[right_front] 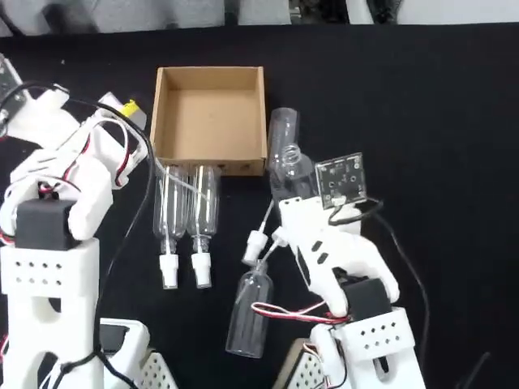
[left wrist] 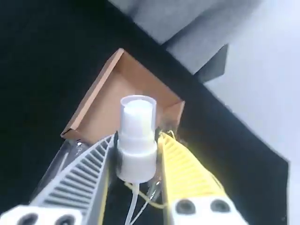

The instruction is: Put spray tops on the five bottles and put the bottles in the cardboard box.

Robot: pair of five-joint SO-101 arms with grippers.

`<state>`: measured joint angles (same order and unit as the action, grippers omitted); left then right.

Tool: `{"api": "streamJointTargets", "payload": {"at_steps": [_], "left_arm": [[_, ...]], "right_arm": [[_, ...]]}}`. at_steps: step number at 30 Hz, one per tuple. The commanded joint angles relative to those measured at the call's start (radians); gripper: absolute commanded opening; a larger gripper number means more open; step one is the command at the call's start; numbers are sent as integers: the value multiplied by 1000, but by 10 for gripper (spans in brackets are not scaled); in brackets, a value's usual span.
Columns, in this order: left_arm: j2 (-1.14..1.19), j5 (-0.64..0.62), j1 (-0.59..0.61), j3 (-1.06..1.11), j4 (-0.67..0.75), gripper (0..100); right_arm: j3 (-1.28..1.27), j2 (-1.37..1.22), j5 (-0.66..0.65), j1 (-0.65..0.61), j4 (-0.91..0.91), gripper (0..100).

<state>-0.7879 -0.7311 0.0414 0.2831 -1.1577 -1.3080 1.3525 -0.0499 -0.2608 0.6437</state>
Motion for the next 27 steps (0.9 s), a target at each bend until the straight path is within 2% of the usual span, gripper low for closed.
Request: {"api": "streamJointTargets", "payload": {"at_steps": [1, 15, 21, 27], "left_arm": [[-63, -29, -4, 22, 75, 29], [-258, -72, -4, 216, 281, 28], [-318, -126, -12, 317, 390, 28], [-361, -127, -15, 389, 470, 28]], "right_arm": [[5, 22, -28, -41, -25, 78], [-24, 22, -104, -114, -28, 78], [-65, 22, -196, -155, -49, 78], [-96, 22, -199, -157, -101, 78]]}}
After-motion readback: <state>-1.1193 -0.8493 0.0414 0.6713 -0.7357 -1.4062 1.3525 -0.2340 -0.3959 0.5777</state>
